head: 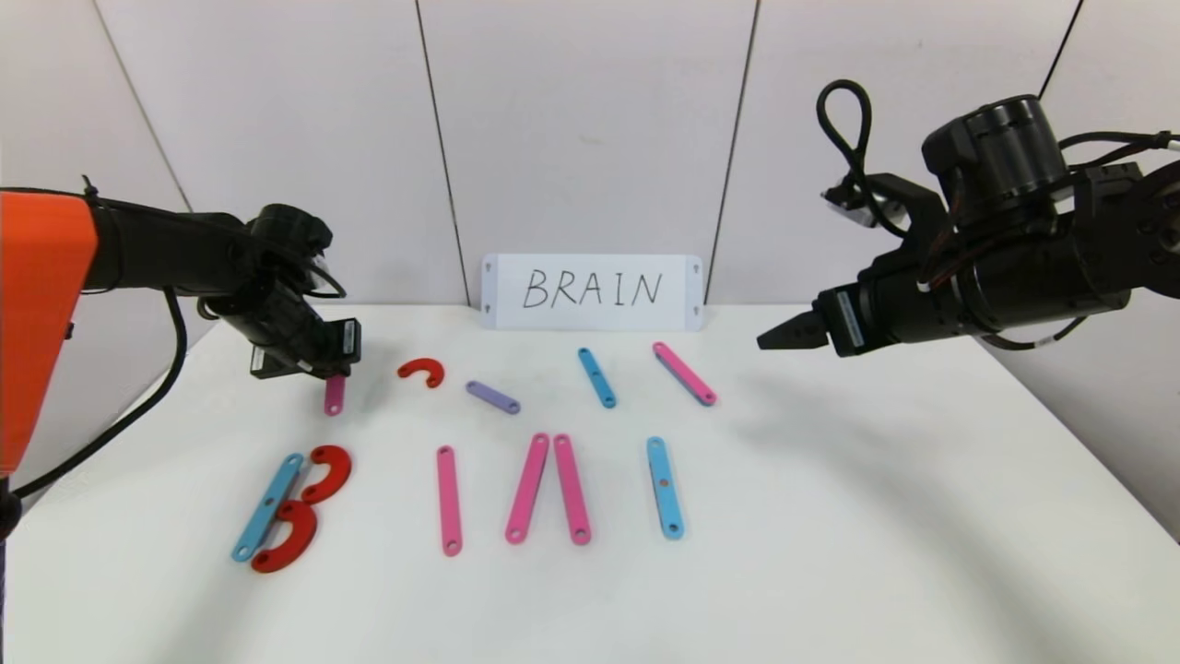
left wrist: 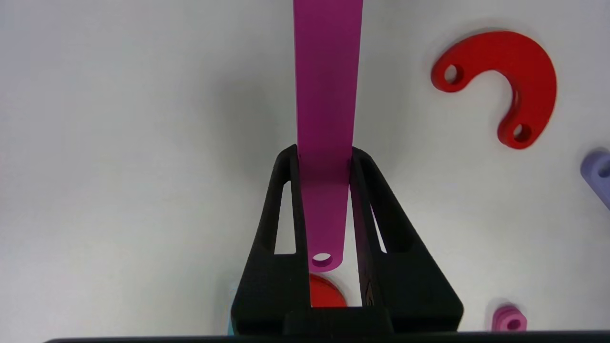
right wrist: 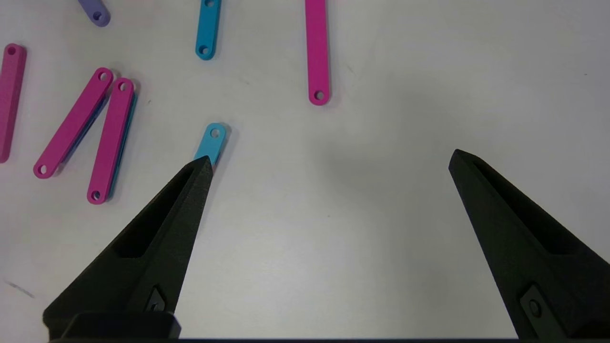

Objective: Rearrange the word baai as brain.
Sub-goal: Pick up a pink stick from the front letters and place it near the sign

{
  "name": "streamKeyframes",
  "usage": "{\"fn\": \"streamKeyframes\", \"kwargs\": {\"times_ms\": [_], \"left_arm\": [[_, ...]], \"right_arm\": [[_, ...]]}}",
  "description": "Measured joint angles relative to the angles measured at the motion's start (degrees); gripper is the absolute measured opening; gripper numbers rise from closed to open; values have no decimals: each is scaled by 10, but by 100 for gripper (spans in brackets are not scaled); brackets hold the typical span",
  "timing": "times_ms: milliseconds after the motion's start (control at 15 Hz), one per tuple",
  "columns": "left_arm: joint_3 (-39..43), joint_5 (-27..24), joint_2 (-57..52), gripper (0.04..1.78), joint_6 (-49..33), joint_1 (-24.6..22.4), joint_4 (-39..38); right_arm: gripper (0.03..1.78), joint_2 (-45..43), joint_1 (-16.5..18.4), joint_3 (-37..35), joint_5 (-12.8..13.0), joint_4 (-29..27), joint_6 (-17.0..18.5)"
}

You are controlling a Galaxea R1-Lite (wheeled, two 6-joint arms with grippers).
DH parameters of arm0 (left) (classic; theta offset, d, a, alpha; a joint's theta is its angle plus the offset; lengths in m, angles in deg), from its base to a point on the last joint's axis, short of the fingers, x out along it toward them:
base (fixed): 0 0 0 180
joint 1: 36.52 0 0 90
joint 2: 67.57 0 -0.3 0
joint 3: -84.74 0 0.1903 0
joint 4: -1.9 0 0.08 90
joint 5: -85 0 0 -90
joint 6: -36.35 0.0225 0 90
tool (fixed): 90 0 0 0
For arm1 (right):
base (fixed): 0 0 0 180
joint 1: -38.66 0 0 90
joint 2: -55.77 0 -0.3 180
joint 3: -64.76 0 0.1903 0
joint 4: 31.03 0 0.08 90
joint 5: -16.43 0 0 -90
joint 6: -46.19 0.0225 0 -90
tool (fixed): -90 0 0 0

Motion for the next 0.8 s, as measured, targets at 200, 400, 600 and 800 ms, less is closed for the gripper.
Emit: {"fn": "streamKeyframes", "kwargs": {"times_ms": [200, 400, 600, 800], "left_arm": [[-30, -24, 30, 30, -10, -8, 2], [-42, -27, 45, 31, -14, -9, 4], [-44, -41, 51, 40, -12, -6, -1], [-48, -47, 55, 73, -11, -2, -1]], "right_arm": [[174, 1, -1, 0, 0, 0, 0], [174, 1, -1, -1, 0, 0, 0], [174, 1, -3, -1, 0, 0, 0], [174, 1, -3, -2, 0, 0, 0]]}}
